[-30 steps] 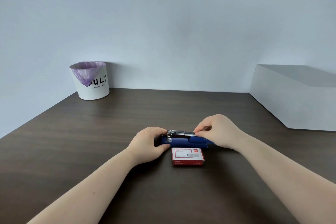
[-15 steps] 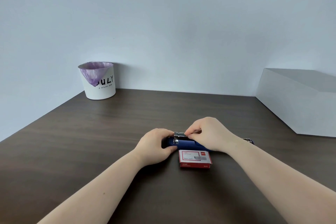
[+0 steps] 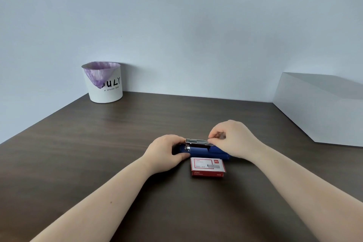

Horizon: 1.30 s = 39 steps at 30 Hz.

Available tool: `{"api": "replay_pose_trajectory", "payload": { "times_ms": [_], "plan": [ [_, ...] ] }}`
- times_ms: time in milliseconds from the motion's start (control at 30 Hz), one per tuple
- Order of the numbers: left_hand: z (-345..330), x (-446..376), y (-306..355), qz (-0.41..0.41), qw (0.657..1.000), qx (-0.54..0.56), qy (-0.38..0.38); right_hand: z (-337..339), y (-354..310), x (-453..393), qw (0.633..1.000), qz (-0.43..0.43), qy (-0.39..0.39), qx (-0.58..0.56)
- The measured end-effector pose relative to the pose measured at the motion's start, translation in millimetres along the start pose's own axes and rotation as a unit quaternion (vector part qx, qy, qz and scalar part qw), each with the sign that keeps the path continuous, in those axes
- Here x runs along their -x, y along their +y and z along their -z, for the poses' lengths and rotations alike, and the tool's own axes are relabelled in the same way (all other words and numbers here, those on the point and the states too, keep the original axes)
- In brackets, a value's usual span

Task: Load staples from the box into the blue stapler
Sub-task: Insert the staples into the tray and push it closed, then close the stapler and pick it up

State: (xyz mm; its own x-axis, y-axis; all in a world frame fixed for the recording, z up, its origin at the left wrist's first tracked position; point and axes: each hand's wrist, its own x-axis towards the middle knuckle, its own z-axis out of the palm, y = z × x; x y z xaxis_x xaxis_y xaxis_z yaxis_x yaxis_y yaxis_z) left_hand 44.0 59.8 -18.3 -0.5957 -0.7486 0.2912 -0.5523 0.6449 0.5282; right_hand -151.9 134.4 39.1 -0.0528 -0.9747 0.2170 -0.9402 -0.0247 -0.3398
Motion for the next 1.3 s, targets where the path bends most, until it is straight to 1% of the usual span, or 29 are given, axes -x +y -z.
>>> {"api": "replay_pose_trajectory", "payload": {
  "times_ms": [67, 133, 167, 233, 300, 500, 567, 667, 733, 833, 900, 967, 1067, 1300],
  "plan": [
    [0, 0, 0, 0.001, 1.000, 0.000, 0.001, 6, 15, 3, 0.998, -0.012, -0.042, 0.052],
    [-1, -1, 0, 0.003, 1.000, 0.000, 0.000, 10, 29, 9, 0.987, -0.045, -0.096, 0.122],
    [-2, -1, 0, 0.006, 1.000, -0.001, -0.002, 12, 35, 11, 0.982, -0.059, -0.117, 0.139],
    [-3, -2, -2, 0.010, 1.000, -0.004, -0.005, 12, 44, 14, 0.978, -0.068, -0.149, 0.128],
    [-3, -2, -2, 0.016, 1.000, -0.005, -0.006, 14, 46, 14, 0.976, -0.067, -0.165, 0.127],
    [-1, -1, -1, 0.023, 1.000, -0.007, -0.007, 24, 41, 5, 0.963, -0.062, -0.193, 0.176],
    [-2, -1, -2, 0.025, 1.000, -0.007, -0.009, 29, 39, 3, 0.961, -0.060, -0.183, 0.200],
    [-2, -2, -2, 0.030, 1.000, -0.001, -0.009, 46, 29, 0, 0.964, -0.073, -0.127, 0.223],
    [-2, -2, -3, 0.028, 1.000, 0.003, -0.011, 54, 20, -3, 0.968, -0.070, -0.108, 0.213],
    [-3, -2, -2, 0.026, 1.000, 0.001, -0.010, 61, 1, -7, 0.984, -0.038, -0.072, 0.156],
    [-2, -2, -1, 0.023, 1.000, -0.001, -0.006, 57, -13, -9, 0.995, 0.004, -0.024, 0.094],
    [-2, -1, -1, 0.025, 1.000, 0.000, -0.002, 46, -27, -11, 0.998, 0.043, 0.005, 0.038],
    [-1, 0, 1, 0.037, 0.999, -0.001, -0.001, 24, -40, -13, 0.998, 0.065, -0.007, -0.010],
    [1, 1, 4, 0.054, 0.998, 0.001, -0.013, -6, -34, -15, 0.993, 0.091, -0.079, -0.015]
  ]
}}
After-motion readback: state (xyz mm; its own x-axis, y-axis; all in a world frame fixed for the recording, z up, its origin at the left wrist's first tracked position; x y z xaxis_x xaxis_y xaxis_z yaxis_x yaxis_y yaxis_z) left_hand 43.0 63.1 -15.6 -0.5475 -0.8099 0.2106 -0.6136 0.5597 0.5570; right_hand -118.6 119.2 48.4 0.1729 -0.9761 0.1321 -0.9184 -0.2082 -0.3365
